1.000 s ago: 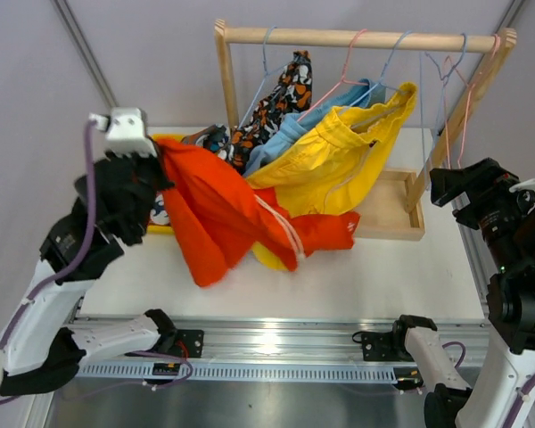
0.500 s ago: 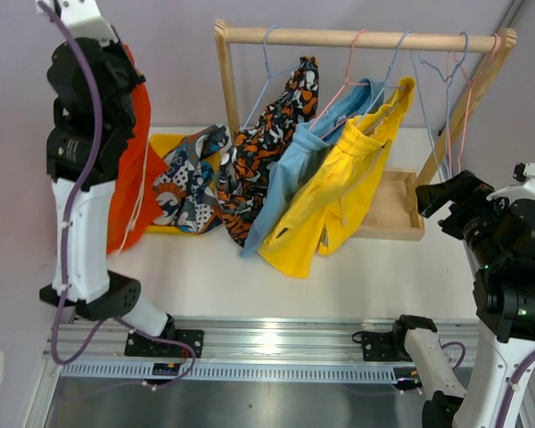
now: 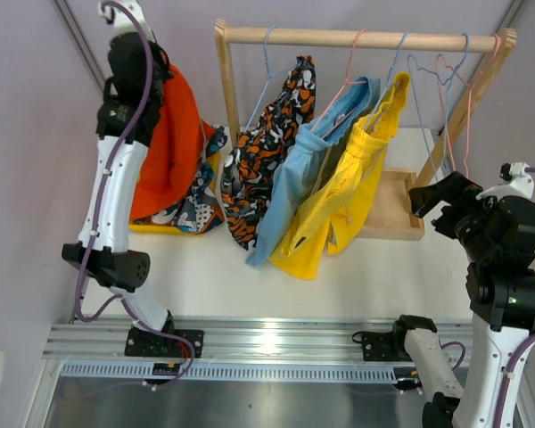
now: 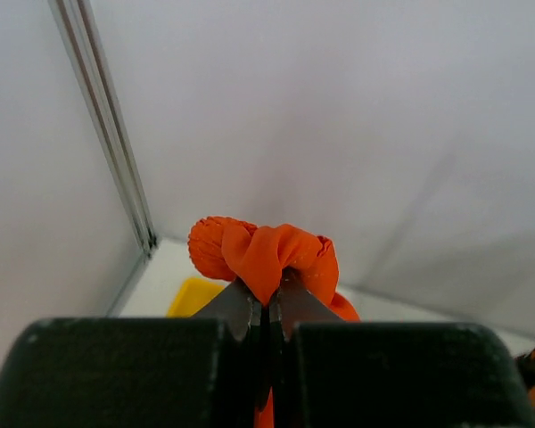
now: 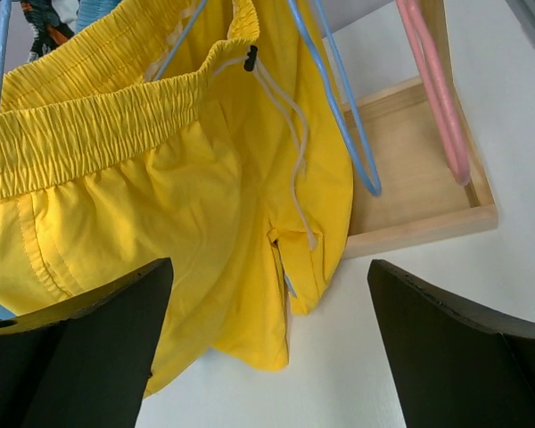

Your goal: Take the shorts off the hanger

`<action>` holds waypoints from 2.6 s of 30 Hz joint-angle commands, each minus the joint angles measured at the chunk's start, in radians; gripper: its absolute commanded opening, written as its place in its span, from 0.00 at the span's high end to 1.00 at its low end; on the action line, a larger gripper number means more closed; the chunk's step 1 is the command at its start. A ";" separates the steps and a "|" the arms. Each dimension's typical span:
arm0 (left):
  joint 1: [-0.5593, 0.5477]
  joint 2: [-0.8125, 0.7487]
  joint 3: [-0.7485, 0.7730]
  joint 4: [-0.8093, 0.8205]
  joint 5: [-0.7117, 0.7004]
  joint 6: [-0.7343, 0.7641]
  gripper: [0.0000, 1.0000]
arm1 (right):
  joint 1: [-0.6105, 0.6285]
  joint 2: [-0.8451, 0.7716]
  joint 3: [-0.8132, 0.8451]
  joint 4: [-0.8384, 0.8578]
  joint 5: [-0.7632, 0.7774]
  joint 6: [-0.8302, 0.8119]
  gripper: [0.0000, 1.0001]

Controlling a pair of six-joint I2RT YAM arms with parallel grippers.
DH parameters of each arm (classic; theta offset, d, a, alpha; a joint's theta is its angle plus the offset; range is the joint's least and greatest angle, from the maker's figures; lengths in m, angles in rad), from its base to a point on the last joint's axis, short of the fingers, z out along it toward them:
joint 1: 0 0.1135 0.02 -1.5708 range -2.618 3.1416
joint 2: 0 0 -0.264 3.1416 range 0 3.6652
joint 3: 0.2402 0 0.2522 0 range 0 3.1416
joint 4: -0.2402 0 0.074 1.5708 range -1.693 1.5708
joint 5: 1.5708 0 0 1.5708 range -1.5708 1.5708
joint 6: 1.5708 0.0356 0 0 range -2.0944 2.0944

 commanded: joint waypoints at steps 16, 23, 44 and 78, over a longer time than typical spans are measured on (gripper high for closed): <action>0.103 -0.281 -0.816 0.070 0.118 -0.307 0.01 | 0.004 -0.098 0.087 0.300 -0.300 0.111 0.01; 0.045 -0.565 -0.813 -0.048 0.075 -0.282 0.01 | -0.003 0.029 0.134 0.495 -0.442 0.227 0.01; -0.009 -1.190 -1.451 -0.025 0.191 -0.213 0.01 | 0.276 0.517 0.362 0.538 -0.139 0.099 0.20; -0.185 -1.139 -1.271 0.136 0.592 -0.192 0.01 | 0.351 0.526 0.507 0.471 -0.048 0.097 1.00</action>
